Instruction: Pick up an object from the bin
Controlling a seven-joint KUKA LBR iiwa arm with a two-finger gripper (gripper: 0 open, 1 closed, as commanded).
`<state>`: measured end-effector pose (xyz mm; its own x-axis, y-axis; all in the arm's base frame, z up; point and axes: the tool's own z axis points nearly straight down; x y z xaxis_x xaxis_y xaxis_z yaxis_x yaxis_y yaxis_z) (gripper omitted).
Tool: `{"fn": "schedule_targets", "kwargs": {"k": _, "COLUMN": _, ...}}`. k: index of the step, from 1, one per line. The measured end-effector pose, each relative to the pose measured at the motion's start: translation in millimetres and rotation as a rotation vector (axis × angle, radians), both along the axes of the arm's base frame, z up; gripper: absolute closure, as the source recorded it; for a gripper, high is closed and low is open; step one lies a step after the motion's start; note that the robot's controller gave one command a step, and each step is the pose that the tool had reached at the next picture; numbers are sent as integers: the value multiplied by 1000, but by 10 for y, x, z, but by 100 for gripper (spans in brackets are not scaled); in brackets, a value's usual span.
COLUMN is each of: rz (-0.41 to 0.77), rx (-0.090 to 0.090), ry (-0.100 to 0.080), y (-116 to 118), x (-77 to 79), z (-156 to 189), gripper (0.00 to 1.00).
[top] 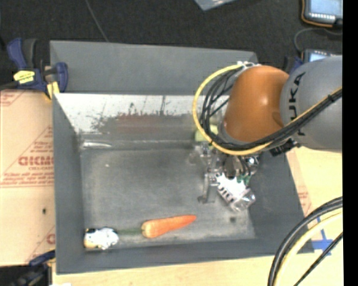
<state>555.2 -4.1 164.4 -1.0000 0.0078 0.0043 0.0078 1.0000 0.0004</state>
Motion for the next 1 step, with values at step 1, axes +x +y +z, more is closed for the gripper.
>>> {"fn": "schedule_targets", "kwargs": {"k": 1, "rz": 0, "rx": 0, "ry": -8, "y": -1, "x": 14, "z": 48, "gripper": 0}}
